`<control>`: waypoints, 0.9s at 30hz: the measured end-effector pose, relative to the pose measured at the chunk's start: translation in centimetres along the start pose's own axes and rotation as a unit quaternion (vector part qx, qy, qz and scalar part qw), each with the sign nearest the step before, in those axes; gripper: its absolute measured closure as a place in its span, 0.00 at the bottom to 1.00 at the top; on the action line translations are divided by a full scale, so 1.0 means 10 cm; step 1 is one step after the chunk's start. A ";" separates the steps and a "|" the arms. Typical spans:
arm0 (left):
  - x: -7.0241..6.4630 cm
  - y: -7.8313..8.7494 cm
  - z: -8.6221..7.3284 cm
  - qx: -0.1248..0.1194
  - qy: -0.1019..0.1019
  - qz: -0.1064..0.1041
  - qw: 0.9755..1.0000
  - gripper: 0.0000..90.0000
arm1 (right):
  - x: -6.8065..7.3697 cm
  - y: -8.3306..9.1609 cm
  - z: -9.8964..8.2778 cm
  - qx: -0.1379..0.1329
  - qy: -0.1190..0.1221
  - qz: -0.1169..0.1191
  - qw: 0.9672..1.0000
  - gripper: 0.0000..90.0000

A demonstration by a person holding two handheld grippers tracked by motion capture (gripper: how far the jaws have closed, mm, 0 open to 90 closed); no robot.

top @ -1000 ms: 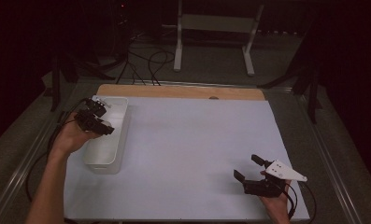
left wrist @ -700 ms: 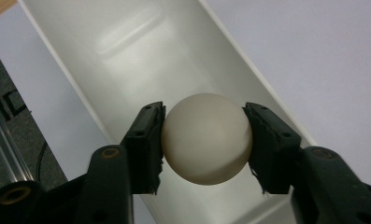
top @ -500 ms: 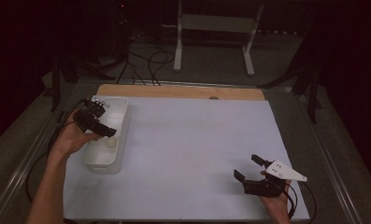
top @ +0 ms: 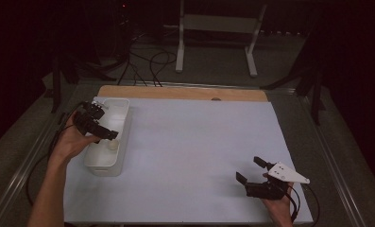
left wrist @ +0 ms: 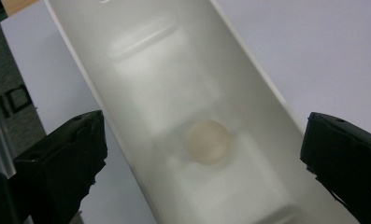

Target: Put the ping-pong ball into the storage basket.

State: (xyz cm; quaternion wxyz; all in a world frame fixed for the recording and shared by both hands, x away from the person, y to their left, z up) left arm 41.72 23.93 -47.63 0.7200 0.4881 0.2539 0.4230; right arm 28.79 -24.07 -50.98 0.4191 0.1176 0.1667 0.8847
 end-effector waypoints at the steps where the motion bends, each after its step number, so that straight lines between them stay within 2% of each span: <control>1: 0.00 0.00 0.00 -0.006 0.001 -0.005 1.000 0.01 | 0.00 0.00 0.00 0.000 0.000 0.000 1.000 0.08; 3: -0.02 0.00 0.00 -0.015 0.003 -0.016 1.000 0.01 | 0.00 0.00 0.00 0.000 0.000 0.001 1.000 0.08; 13: -0.10 0.00 -0.02 -0.037 -0.013 -0.017 0.999 0.01 | 0.01 -0.01 0.00 0.001 -0.001 0.002 1.000 0.08; 27: -0.28 0.00 -0.08 -0.090 -0.028 -0.026 0.995 0.01 | 0.00 0.00 0.00 -0.001 0.001 0.000 1.000 0.08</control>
Point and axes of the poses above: each handheld gripper's, and its own axes: y roughly backward along the jaws, z roughly out of its top, x roughly to its left, the point moved 8 cm from there along -y, roughly forward along the jaws, and after that the axes turned 4 degrees about x, right-handed, at the moved point
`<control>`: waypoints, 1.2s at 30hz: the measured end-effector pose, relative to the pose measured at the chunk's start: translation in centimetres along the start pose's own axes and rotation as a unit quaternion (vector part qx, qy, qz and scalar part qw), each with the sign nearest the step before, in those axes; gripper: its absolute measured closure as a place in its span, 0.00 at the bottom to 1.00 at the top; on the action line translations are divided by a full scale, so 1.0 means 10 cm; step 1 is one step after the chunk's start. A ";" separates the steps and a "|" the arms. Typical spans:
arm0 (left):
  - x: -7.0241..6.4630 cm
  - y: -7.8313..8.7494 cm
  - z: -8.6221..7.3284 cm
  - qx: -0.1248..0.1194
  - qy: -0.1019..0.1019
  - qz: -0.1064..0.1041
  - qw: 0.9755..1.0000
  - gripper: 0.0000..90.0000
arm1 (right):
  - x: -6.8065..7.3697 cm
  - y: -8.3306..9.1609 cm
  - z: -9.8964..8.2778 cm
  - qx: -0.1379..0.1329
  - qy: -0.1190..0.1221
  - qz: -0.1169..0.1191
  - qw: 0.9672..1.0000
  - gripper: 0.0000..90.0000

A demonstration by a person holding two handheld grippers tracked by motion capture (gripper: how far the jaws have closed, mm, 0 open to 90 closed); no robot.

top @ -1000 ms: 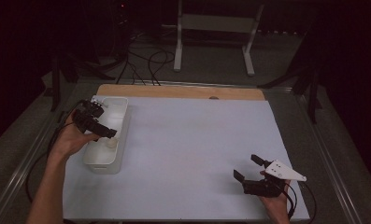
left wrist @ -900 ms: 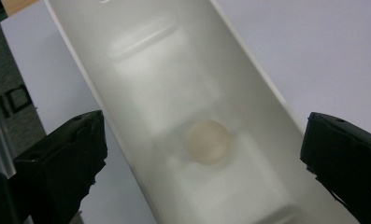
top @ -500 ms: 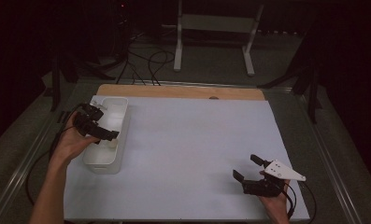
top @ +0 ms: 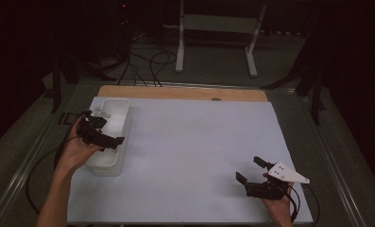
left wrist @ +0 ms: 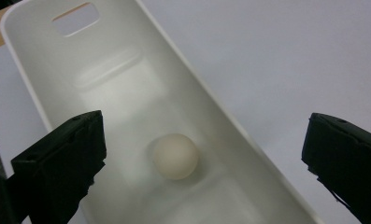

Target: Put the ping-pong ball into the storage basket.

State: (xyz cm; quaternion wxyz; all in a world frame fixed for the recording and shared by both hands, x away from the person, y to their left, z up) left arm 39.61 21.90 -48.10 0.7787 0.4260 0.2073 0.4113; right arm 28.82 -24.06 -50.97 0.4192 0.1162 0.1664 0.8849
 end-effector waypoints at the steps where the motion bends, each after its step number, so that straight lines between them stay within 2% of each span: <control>1: -0.02 0.01 -0.01 -0.005 -0.002 0.003 1.000 0.01 | 0.00 0.00 0.00 0.000 0.000 0.000 1.000 0.08; 11: -0.11 0.04 -0.11 -0.050 0.000 -0.001 0.999 0.00 | 0.00 0.02 0.00 -0.001 -0.002 -0.001 1.000 0.08; 17: -0.17 0.03 -0.20 -0.077 0.003 -0.005 0.997 0.00 | 0.00 0.02 0.01 -0.002 -0.001 -0.001 1.000 0.08; 20: -0.19 0.06 -0.22 -0.090 0.005 0.000 0.996 0.00 | 0.00 0.02 0.01 -0.003 -0.001 -0.001 1.000 0.08; 24: -0.25 0.09 -0.26 -0.101 -0.001 0.002 0.995 0.00 | 0.01 0.02 0.01 -0.003 -0.002 -0.001 1.000 0.08; 29: -0.34 0.09 -0.33 -0.116 0.005 -0.003 0.993 0.00 | 0.01 0.01 0.01 -0.002 -0.001 0.001 1.000 0.08; 33: -0.42 0.08 -0.37 -0.141 0.005 -0.005 0.990 0.00 | 0.02 0.01 0.00 -0.001 -0.001 0.001 1.000 0.08; 36: -0.45 0.08 -0.39 -0.161 0.001 0.006 0.987 0.00 | 0.01 0.01 0.00 -0.002 -0.002 0.001 1.000 0.08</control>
Point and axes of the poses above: each handheld gripper's, and its own axes: y roughly backward along the jaws, z roughly out of its top, x roughly to its left, the point moved 8 cm from there along -y, roughly forward along the jaws, and after that the axes turned 4 degrees about x, right-handed, at the moved point
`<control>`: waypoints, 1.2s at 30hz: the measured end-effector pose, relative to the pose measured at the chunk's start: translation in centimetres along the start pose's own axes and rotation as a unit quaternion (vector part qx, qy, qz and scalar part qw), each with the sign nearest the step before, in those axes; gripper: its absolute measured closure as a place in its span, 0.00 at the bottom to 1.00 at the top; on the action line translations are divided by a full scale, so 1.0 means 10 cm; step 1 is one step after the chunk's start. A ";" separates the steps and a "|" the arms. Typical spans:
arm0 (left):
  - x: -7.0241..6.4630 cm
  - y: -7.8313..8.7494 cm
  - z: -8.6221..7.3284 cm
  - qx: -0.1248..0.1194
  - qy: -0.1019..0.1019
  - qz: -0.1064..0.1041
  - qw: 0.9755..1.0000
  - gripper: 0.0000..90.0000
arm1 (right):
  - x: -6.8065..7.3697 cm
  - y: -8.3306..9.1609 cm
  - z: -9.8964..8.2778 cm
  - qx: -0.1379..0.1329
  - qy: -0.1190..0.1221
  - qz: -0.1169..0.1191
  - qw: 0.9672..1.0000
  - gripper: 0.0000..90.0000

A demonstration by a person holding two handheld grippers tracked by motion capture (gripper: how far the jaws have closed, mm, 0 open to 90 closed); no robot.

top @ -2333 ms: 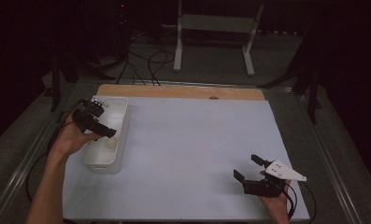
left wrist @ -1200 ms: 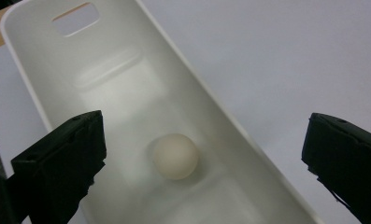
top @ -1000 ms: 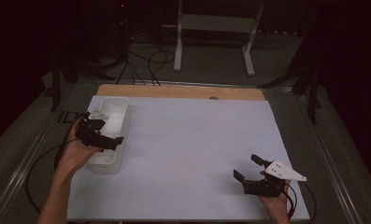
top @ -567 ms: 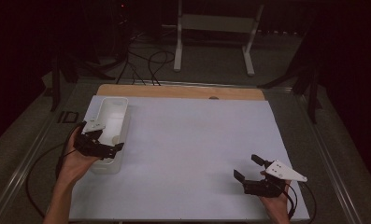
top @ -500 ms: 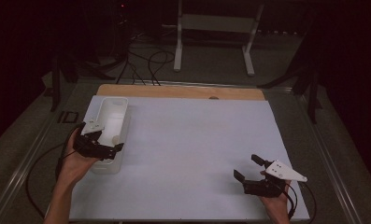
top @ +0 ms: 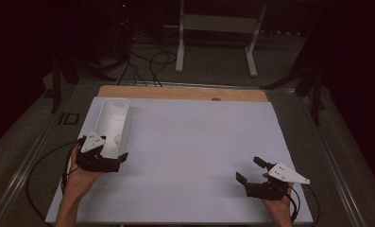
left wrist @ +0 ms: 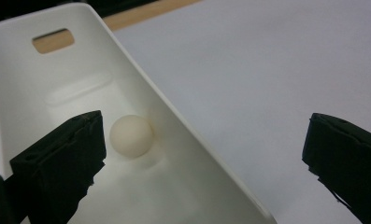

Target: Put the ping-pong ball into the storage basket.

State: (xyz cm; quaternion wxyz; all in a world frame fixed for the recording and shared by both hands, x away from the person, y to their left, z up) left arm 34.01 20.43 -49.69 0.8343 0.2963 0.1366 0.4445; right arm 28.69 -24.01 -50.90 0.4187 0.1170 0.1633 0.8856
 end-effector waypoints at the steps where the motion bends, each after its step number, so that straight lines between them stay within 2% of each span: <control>1: -0.02 0.01 0.00 -0.010 0.000 -0.002 1.000 0.00 | 0.00 0.00 0.00 -0.001 0.000 0.000 1.000 0.08; 4: -0.07 0.03 0.00 -0.037 -0.005 -0.004 0.999 0.00 | 0.00 0.00 0.00 -0.002 -0.002 0.002 1.000 0.08; 7: -0.12 0.04 -0.03 -0.053 -0.011 0.001 0.999 0.00 | 0.00 -0.01 0.00 -0.003 -0.002 0.003 1.000 0.08; 11: -0.18 0.05 -0.06 -0.076 -0.010 -0.003 0.997 0.00 | 0.01 0.00 0.01 -0.004 -0.001 0.003 1.000 0.08; 13: -0.20 0.04 -0.09 -0.081 -0.008 -0.011 0.997 0.00 | 0.00 -0.01 0.00 -0.005 -0.002 0.003 1.000 0.08; 15: -0.23 0.03 -0.12 -0.087 -0.010 -0.011 0.996 0.00 | 0.01 -0.01 0.00 -0.005 -0.001 0.004 1.000 0.08; 17: -0.24 0.04 -0.13 -0.095 -0.018 -0.002 0.995 0.00 | 0.01 -0.01 0.00 -0.004 -0.002 0.004 1.000 0.08; 19: -0.25 0.06 -0.13 -0.104 -0.015 -0.006 0.994 0.00 | 0.01 -0.02 0.00 -0.004 -0.002 0.004 1.000 0.08; 25: -0.31 0.09 -0.15 -0.118 -0.019 -0.010 0.993 0.00 | 0.03 -0.04 0.01 -0.004 0.002 0.007 1.000 0.08; 31: -0.36 0.11 -0.17 -0.121 -0.025 -0.010 0.992 0.00 | 0.05 -0.06 0.03 -0.005 0.004 0.010 1.000 0.08; 36: -0.38 0.11 -0.17 -0.126 -0.021 -0.015 0.992 0.00 | 0.06 -0.08 0.04 -0.008 0.005 0.010 1.000 0.08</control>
Point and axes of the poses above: each handheld gripper's, and its own axes: y roughly backward along the jaws, z roughly out of its top, x roughly to its left, the point moved 8 cm from there along -y, roughly forward along the jaws, and after that the axes turned 4 degrees about x, right-handed, at the moved point
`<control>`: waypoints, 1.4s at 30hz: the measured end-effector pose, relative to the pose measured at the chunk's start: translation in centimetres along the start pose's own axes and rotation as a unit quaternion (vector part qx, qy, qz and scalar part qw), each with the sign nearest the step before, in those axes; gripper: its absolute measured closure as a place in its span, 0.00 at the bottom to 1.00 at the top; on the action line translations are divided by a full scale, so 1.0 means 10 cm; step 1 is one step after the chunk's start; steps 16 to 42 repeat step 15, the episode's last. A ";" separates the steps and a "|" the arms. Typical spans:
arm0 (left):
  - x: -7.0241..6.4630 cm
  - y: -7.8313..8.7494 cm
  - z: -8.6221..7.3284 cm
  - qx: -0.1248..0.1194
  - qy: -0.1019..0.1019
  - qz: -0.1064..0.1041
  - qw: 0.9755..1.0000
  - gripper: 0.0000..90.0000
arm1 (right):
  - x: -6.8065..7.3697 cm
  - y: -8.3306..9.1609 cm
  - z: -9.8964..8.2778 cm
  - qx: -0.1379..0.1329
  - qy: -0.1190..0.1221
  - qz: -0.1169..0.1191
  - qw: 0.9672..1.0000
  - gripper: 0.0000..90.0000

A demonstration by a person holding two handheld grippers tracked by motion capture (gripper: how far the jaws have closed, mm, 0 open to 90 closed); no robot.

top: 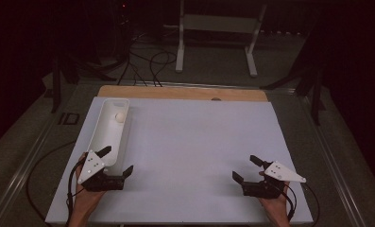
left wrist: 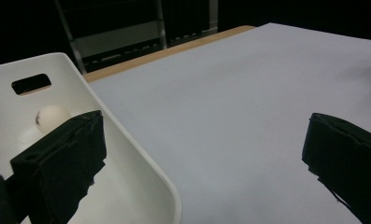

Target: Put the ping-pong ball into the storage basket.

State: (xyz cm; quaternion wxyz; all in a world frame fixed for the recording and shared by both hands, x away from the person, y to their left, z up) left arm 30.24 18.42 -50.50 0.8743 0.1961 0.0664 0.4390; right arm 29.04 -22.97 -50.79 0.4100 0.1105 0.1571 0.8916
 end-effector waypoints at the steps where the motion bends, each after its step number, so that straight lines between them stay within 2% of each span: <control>1: 0.00 0.00 0.00 -0.001 0.001 -0.001 1.000 0.00 | 0.00 -0.01 0.00 -0.001 0.000 0.000 1.000 0.08; 5: 0.01 0.00 0.00 -0.001 0.000 -0.002 1.000 0.01 | 0.00 -0.03 0.01 -0.004 0.006 -0.005 1.000 0.08; 14: 0.01 0.00 0.00 -0.002 0.005 -0.003 1.000 0.01 | -0.06 -0.03 0.01 -0.006 0.001 -0.018 1.000 0.08; 42: 0.01 0.00 0.00 0.000 0.005 -0.001 1.000 0.01 | -0.05 -0.03 0.01 -0.006 0.000 -0.017 1.000 0.08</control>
Point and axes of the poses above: each handheld gripper's, and its own axes: y roughly backward along the jaws, z roughly out of its top, x roughly to its left, the point moved 8 cm from there along -y, roughly forward along the jaws, and after that the axes turned 4 degrees about x, right-handed, at the moved point
